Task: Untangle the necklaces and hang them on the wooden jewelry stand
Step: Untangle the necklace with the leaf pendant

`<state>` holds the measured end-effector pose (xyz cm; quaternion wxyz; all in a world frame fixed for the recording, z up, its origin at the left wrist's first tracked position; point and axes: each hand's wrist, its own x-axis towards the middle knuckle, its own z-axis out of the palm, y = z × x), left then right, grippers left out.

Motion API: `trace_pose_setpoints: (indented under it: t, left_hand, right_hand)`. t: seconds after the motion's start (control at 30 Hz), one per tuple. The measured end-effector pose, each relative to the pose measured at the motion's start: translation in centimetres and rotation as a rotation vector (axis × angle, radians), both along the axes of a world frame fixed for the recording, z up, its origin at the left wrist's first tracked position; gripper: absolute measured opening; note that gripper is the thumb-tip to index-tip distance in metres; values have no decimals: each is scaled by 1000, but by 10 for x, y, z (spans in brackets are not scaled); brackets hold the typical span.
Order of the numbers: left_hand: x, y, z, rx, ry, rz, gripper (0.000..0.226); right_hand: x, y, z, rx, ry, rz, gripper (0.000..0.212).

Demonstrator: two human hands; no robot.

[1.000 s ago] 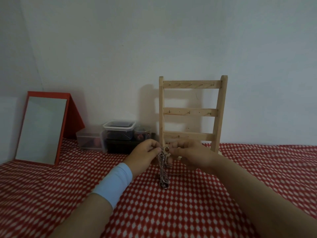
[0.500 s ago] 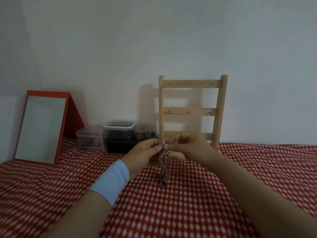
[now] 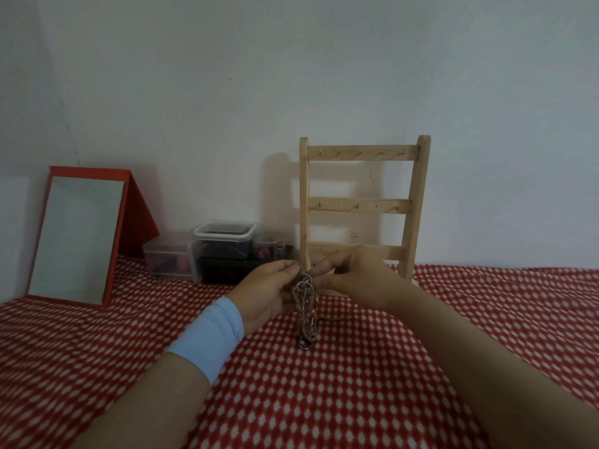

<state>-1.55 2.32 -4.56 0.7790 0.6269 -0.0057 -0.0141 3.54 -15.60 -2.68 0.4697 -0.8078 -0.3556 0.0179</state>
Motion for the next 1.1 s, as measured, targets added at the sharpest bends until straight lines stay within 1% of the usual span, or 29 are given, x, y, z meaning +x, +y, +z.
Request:
trace_pose_setpoints:
  t: [0.07, 0.1, 0.17, 0.2, 0.3, 0.4, 0.47, 0.57, 0.63, 0.73, 0.8, 0.87, 0.97, 1.1]
  left_hand:
    - [-1, 1, 1, 8, -9, -45, 10]
    - [-2, 2, 2, 69, -19, -65, 11]
    - [0, 6, 4, 266, -55, -67, 27]
    - [1, 7, 7, 363, -80, -55, 30]
    - [0, 8, 15, 604, -142, -23, 26]
    - [0, 6, 18, 897, -207, 12, 16]
    - [0, 4, 19, 951, -231, 27, 13]
    - [1, 6, 18, 877, -222, 56, 17]
    - [1, 7, 16, 753, -198, 94, 16]
    - [2, 5, 11, 457, -116, 97, 15]
    - [2, 1, 12, 340, -79, 98, 16]
    - [2, -2, 13, 262, -59, 110, 16]
    - [1, -4, 14, 176, -23, 94, 14]
    - [0, -3, 12, 111, 30, 58, 13]
  right_hand:
    - [2, 0, 0, -6, -42, -1, 10]
    - [2, -1, 1, -17, -59, 7, 9]
    - [2, -2, 3, -40, -94, 21, 10]
    - [2, -2, 3, -49, -107, 25, 11]
    - [1, 0, 1, -71, -152, 27, 10]
    - [2, 1, -2, -16, -219, -7, 15]
    - [3, 2, -4, 35, -237, -72, 17]
    - [3, 4, -5, 74, -242, -174, 16]
    - [1, 4, -3, 54, -216, -205, 10]
    - [-6, 5, 2, 51, -31, -181, 27]
    - [-11, 5, 6, 60, 109, -145, 30]
    - [-10, 4, 7, 43, 177, -146, 30]
    - [-7, 2, 8, 0, 176, -189, 25]
    - [-2, 2, 5, -39, 88, -192, 11]
